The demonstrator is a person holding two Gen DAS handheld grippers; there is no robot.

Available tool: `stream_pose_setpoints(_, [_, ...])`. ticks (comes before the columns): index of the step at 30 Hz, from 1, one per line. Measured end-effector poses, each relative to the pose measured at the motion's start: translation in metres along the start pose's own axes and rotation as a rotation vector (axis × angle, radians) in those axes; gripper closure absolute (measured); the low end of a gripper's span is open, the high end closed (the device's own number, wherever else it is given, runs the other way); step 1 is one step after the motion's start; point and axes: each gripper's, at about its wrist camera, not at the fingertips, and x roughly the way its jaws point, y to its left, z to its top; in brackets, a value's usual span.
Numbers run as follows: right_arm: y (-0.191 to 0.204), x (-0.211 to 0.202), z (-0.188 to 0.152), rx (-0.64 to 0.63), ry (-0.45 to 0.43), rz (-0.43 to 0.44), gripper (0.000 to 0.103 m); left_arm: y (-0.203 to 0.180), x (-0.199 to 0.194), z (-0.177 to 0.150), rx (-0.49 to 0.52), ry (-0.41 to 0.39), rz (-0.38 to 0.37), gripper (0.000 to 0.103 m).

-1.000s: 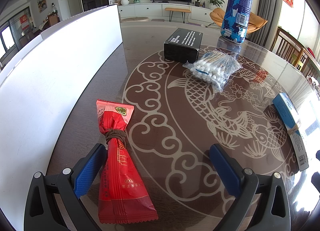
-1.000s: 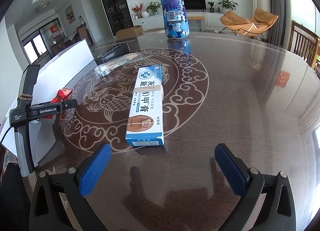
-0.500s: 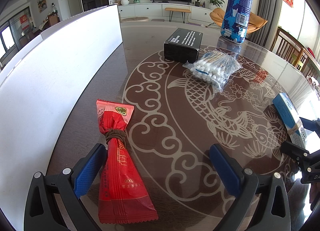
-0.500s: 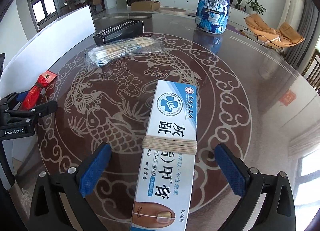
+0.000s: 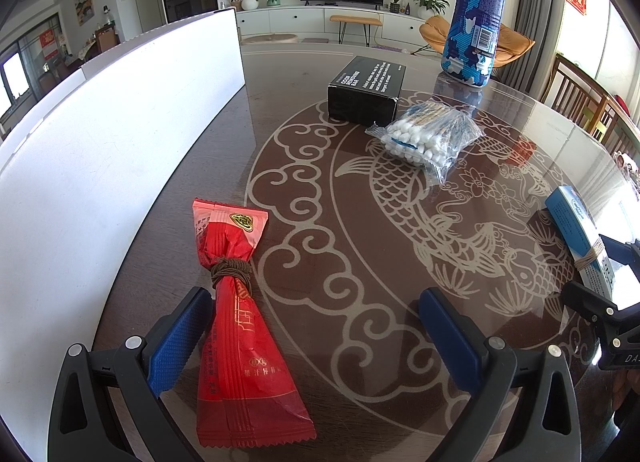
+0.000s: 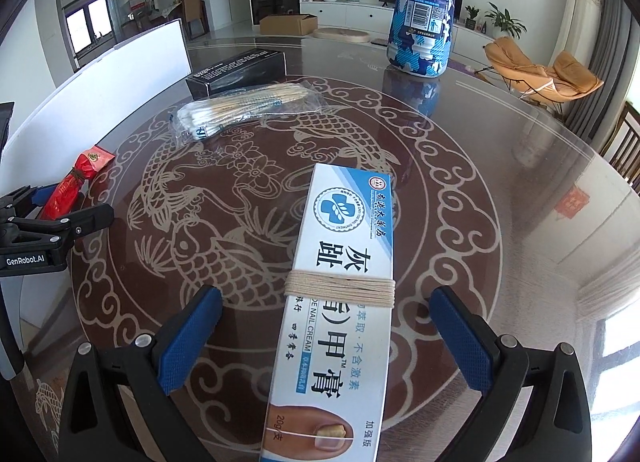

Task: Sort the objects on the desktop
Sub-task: 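Grasp the nail cream box with right gripper while left closes on the red bag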

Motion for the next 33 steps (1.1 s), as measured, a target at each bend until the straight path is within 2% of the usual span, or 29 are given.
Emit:
stream_pose_setpoints(12, [0.000,0.000,0.000,0.000,0.000,0.000,0.000,0.001,0.001,0.001,-0.005,0.000,-0.004,0.000])
stream_pose_setpoints(16, [0.000,0.000,0.000,0.000,0.000,0.000,0.000,0.009,0.007,0.017,0.060,0.104,-0.054,0.000])
stream_pose_setpoints(19, [0.000,0.000,0.000,0.000,0.000,0.000,0.000,0.024,0.010,0.032,0.026,0.180,-0.116,0.000])
stream_pose_setpoints(21, [0.000,0.000,0.000,0.001,0.000,0.000,0.000,0.033,0.010,0.038,0.000,0.201,-0.148,0.000])
stream_pose_setpoints(23, [0.000,0.000,0.000,0.001,0.000,0.000,0.000,0.035,0.010,0.038,0.002,0.202,-0.143,0.002])
stream_pose_setpoints(24, [0.000,0.000,0.000,0.001,-0.001,0.001,0.000,0.035,0.007,0.035,0.015,0.190,-0.115,0.009])
stream_pose_setpoints(26, [0.000,0.000,0.000,0.001,-0.001,0.000,0.000,0.033,0.001,0.031,0.059,0.158,-0.035,0.054])
stream_pose_setpoints(27, [0.000,0.000,0.000,0.001,-0.001,0.001,0.000,0.034,-0.004,0.028,0.060,0.147,-0.048,0.065])
stream_pose_setpoints(28, [0.000,0.000,0.000,0.001,-0.001,0.001,0.000,0.037,-0.007,0.025,0.049,0.144,-0.076,0.085])
stream_pose_setpoints(30, [0.000,0.000,0.000,0.001,-0.001,0.001,0.000,0.041,-0.010,0.018,0.028,0.141,-0.108,0.085])
stream_pose_setpoints(33, [0.000,0.000,0.000,0.001,-0.001,0.001,0.000,0.037,-0.024,-0.005,0.034,0.112,-0.108,0.085])
